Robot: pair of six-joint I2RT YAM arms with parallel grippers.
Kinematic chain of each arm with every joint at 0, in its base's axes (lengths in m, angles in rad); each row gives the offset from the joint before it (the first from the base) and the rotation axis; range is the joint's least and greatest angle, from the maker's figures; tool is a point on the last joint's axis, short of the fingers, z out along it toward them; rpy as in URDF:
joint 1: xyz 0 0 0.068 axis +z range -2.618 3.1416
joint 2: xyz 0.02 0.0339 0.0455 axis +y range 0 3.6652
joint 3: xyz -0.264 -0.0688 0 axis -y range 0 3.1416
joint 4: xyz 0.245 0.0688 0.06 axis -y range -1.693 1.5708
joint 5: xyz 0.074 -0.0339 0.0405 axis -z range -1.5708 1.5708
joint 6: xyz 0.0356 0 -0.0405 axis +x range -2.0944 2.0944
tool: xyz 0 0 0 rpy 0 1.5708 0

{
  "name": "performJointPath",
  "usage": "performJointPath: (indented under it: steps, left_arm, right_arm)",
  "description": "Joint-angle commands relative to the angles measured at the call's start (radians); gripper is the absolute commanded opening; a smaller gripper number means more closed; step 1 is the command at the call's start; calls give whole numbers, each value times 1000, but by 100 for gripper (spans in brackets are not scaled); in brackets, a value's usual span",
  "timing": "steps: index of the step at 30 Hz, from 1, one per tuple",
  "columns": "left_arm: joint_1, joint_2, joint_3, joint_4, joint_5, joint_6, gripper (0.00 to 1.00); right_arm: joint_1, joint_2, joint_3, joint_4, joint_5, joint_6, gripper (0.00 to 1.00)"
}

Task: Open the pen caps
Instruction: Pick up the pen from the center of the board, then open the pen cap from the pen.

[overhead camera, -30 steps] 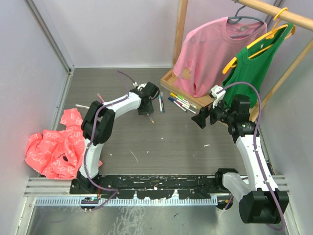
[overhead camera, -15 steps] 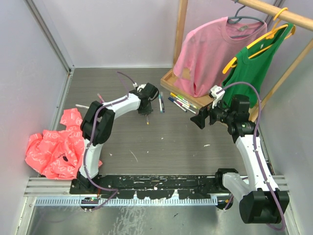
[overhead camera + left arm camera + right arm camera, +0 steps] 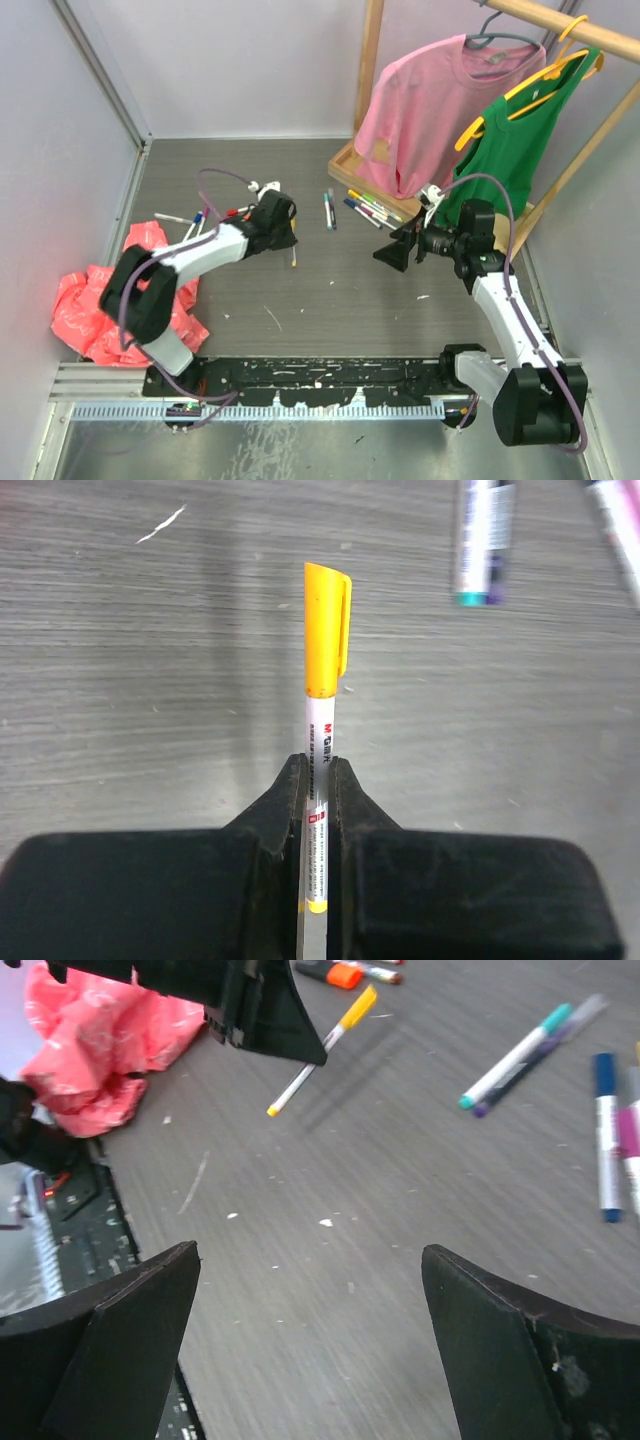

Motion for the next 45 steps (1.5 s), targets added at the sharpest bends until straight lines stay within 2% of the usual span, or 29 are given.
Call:
performJointPath:
  steps: [1, 4, 7, 11, 14, 17, 24, 30, 39, 41, 45]
  left_arm:
    - [-32, -290, -215, 353, 74, -11, 0]
    - [-79, -484, -454, 574, 84, -66, 0]
    - [-142, -654, -629, 794, 41, -114, 0]
    - [-252, -791, -749, 987, -54, -123, 0]
    - [-321, -822, -757, 1028, -131, -93, 0]
    - [-379, -803, -747, 1076, -187, -67, 0]
    - [-479, -643, -672, 1200, -300, 16, 0]
    - [-514, -546, -625, 1272, -312, 37, 0]
    - [-546, -474, -610, 1316, -325, 34, 0]
    - [-548, -467, -607, 1318, -325, 32, 0]
    - [-551, -466, -607, 1328, -324, 31, 0]
  right_arm:
    - [35, 7, -47, 242, -149, 162, 97]
    - [64, 20, -85, 360, -177, 273, 97]
    - [105, 34, -130, 520, -187, 385, 97]
    - [156, 55, -194, 729, -170, 537, 96]
    - [199, 73, -233, 825, -146, 598, 96]
    - [238, 86, -246, 861, -141, 611, 95]
    - [336, 114, -243, 858, -132, 597, 91]
    - [398, 145, -219, 743, -80, 499, 85]
    - [421, 147, -217, 767, -33, 558, 78]
    - [420, 145, -219, 783, -32, 576, 74]
    - [420, 148, -222, 788, -32, 586, 60]
